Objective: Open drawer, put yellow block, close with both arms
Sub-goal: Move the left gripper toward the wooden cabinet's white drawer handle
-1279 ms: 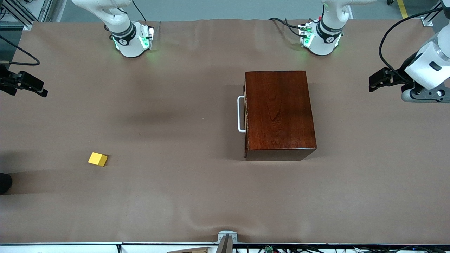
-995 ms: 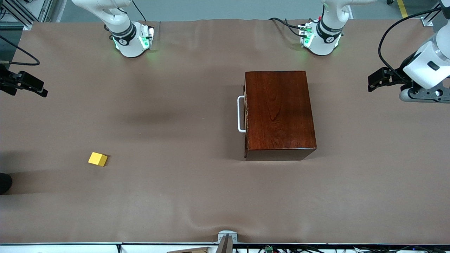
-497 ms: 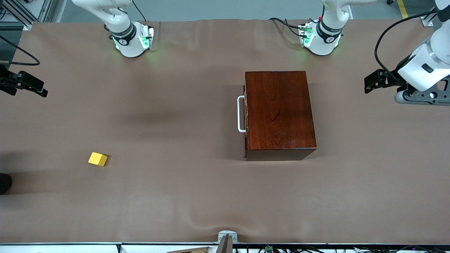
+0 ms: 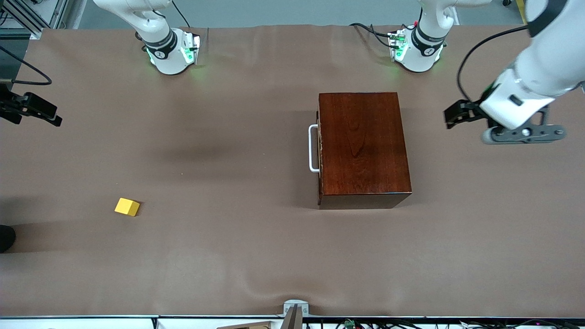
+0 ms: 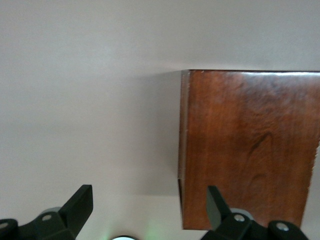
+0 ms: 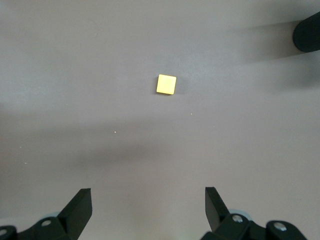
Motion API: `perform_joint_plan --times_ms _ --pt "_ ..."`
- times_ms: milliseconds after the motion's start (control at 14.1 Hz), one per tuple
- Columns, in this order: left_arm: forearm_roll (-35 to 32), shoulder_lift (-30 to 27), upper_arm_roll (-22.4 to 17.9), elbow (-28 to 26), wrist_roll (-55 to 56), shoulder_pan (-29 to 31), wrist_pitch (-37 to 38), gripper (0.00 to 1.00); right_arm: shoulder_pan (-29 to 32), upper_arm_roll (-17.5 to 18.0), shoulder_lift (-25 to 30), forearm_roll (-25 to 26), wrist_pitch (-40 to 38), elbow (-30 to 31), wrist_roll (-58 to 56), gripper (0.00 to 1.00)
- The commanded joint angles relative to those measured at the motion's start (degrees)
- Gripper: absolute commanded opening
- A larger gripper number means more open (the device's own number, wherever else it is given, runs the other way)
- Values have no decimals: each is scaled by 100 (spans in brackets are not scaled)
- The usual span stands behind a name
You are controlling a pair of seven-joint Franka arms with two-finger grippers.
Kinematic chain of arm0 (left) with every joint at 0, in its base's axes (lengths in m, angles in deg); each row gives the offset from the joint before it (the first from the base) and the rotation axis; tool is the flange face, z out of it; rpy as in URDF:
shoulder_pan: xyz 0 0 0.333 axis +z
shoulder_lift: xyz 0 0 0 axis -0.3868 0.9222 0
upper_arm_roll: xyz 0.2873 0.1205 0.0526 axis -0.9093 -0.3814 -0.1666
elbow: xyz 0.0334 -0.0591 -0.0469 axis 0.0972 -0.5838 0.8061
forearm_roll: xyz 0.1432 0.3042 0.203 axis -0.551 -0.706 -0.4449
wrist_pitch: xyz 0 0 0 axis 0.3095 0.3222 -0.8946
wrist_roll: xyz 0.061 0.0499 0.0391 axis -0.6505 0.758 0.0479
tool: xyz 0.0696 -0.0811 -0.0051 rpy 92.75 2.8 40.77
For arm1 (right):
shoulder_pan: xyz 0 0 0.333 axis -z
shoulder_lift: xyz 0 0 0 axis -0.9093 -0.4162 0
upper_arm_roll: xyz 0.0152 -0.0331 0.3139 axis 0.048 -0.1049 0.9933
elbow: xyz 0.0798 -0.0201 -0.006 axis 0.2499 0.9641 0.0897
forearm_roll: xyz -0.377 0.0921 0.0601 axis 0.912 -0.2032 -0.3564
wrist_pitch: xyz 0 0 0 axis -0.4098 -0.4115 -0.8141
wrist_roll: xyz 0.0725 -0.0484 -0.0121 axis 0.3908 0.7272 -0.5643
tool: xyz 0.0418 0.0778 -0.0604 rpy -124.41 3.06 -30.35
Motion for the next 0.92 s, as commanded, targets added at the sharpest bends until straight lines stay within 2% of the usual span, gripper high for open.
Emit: perform_joint_plan --times_ms 0,569,853 --pt "-10 341 -1 486 552 -324 33 100 95 55 16 -15 -66 -75 10 100" --pt "-28 904 -10 637 1817 -1387 -572 100 95 55 16 -15 -57 -75 10 100" --pt "-28 1430 -36 891 2609 -1880 -968 100 86 64 16 -24 -57 -75 10 100"
